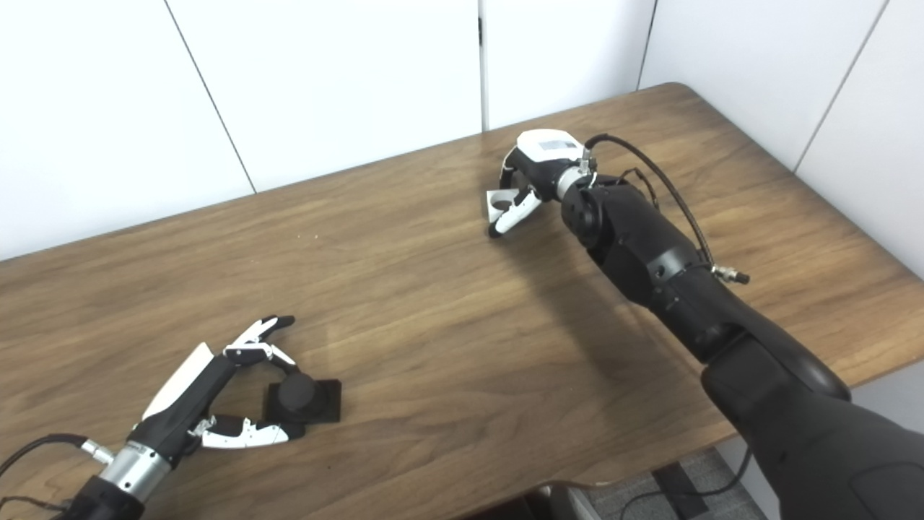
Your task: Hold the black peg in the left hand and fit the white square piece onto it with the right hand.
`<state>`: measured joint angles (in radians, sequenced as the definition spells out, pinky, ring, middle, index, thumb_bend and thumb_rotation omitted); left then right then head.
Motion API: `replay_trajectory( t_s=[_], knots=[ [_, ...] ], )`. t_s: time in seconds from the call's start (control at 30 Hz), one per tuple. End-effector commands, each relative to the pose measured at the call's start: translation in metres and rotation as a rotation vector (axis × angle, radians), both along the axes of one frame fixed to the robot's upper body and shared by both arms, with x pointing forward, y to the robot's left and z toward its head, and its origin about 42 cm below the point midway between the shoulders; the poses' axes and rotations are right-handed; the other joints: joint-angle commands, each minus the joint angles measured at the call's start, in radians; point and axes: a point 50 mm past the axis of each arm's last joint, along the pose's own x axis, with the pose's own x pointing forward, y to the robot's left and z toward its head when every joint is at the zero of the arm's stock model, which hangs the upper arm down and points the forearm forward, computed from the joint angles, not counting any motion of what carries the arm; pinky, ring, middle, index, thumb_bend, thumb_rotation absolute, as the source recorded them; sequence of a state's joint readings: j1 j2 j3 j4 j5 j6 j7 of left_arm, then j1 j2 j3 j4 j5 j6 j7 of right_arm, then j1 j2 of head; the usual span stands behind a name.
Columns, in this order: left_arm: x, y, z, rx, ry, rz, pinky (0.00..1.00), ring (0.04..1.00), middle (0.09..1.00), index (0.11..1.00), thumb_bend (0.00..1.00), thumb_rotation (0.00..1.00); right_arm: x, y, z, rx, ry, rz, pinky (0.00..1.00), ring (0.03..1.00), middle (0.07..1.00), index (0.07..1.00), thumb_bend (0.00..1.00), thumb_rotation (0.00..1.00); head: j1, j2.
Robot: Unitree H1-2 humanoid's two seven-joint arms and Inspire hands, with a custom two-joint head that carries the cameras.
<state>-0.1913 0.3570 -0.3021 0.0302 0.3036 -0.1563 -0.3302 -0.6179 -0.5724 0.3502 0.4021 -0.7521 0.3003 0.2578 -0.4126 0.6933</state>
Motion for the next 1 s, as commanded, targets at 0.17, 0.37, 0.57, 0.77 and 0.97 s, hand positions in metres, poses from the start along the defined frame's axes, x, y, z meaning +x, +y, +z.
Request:
replay_trajectory(
  t_s=[0.17,0.37,0.57,0.77,0.97],
  knots=[
    [-0.009,0.019,-0.013,0.076,0.090,0.021,0.97,1.000,0.954,0.490,0.52,0.06,-0.010,-0.022,-0.020,-0.059,0.077,-0.083,0.87,0.859,0.816,0.487,0.51,0.15,-0.002,0.005],
    [-0.009,0.019,-0.012,0.073,0.094,0.021,0.98,1.000,0.955,0.490,0.52,0.06,-0.012,-0.022,-0.021,-0.049,0.081,-0.085,0.87,0.859,0.819,0.487,0.51,0.15,-0.004,0.007],
    [-0.008,0.018,-0.012,0.077,0.095,0.020,0.97,1.000,0.955,0.490,0.52,0.06,-0.012,-0.023,-0.021,-0.054,0.089,-0.082,0.86,0.852,0.820,0.487,0.51,0.15,-0.004,0.008],
    [-0.007,0.017,-0.011,0.081,0.092,0.018,0.98,1.000,0.955,0.490,0.52,0.06,-0.013,-0.023,-0.018,-0.026,0.059,-0.073,0.87,0.859,0.810,0.486,0.51,0.14,-0.004,0.007],
    [-0.005,0.017,-0.010,0.083,0.099,0.020,0.98,1.000,0.957,0.490,0.52,0.06,-0.014,-0.019,-0.009,0.141,0.021,-0.043,0.83,0.865,0.808,0.484,0.51,0.14,-0.001,0.008]
  ],
)
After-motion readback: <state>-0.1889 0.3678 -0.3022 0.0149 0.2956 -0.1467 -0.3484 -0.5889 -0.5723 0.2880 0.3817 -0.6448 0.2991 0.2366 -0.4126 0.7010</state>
